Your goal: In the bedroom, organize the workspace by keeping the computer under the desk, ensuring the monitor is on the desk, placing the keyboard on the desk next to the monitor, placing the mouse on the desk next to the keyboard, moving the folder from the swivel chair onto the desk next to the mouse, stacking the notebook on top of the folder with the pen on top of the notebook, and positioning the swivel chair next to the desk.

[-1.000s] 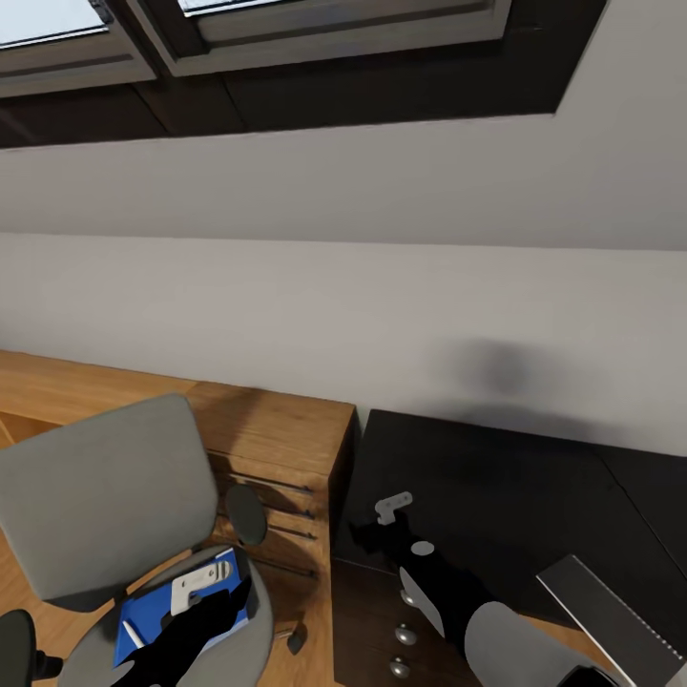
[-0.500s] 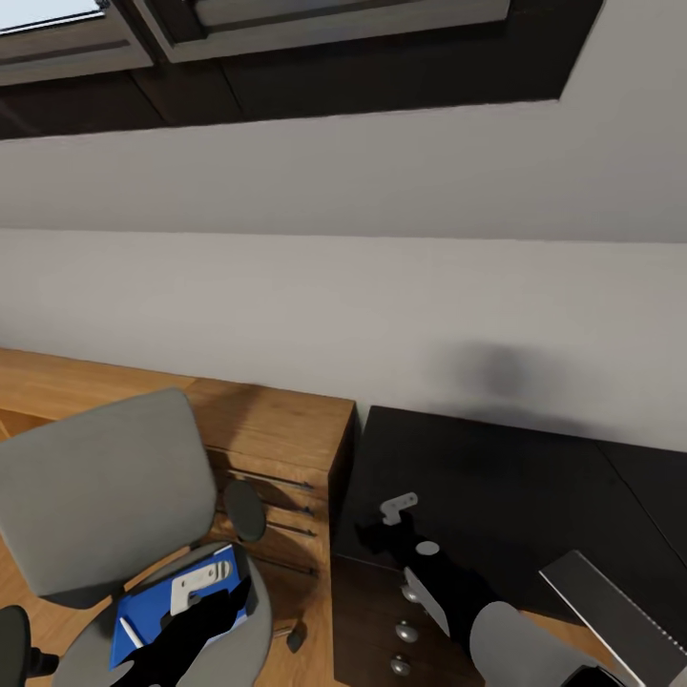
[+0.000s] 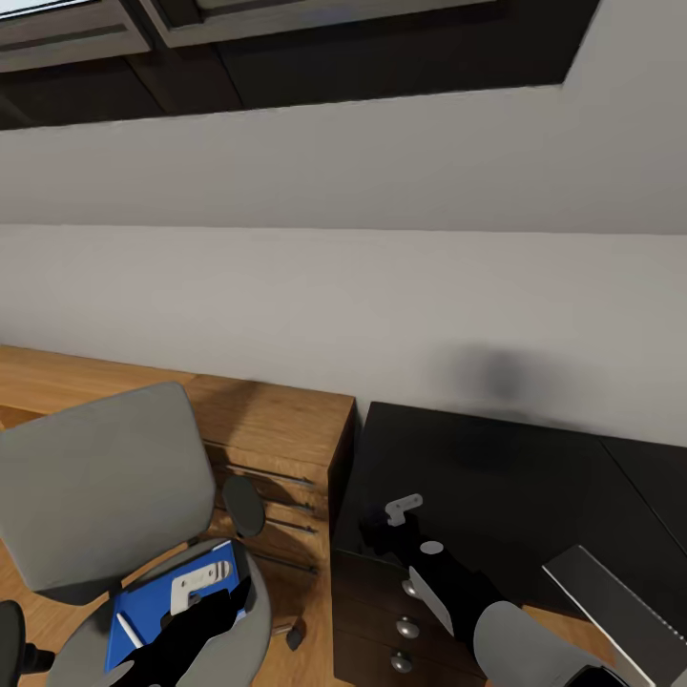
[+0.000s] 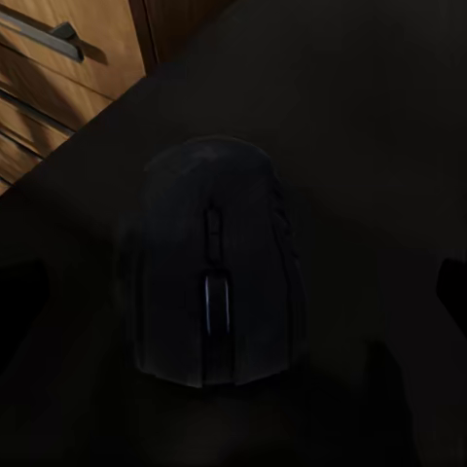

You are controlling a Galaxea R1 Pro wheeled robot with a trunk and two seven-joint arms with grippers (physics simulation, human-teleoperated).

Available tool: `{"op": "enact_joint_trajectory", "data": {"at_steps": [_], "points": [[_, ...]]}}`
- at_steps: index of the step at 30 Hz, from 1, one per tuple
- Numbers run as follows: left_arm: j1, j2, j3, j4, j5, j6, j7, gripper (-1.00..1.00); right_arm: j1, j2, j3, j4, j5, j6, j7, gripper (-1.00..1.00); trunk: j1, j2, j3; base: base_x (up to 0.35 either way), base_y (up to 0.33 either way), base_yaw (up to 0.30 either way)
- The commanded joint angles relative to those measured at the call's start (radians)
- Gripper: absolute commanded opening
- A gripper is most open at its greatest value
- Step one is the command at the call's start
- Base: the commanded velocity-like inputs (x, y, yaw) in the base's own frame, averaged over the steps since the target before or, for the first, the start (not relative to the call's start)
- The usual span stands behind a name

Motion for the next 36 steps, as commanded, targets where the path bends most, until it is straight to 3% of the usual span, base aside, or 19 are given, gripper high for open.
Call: {"op": "enact_joint_trajectory", "data": {"at_steps": [1, 17, 24, 36], "points": [[0.000, 0.001, -0.002, -0.002, 0.011, 0.002, 0.010, 1.00, -0.001, 0.000, 0.006, 0.000, -0.010, 0.001, 0.000, 1.00, 0.004, -0.008, -0.004, 0.000, 0.000, 0.000], [0.000, 0.001, -0.002, 0.000, 0.011, 0.002, 0.010, 1.00, -0.001, 0.003, 0.006, 0.000, -0.010, 0.006, -0.001, 1.00, 0.012, -0.022, -0.010, 0.000, 0.000, 0.000], [0.000, 0.001, -0.002, 0.000, 0.011, 0.002, 0.010, 1.00, -0.001, 0.005, 0.007, -0.003, -0.010, 0.090, -0.002, 1.00, 0.012, -0.022, -0.010, 0.000, 0.000, 0.000], [0.000, 0.001, -0.002, 0.000, 0.011, 0.002, 0.010, 1.00, -0.001, 0.004, 0.007, -0.004, -0.010, 0.099, -0.002, 1.00, 0.012, -0.022, -0.010, 0.016, 0.000, 0.000]]}}
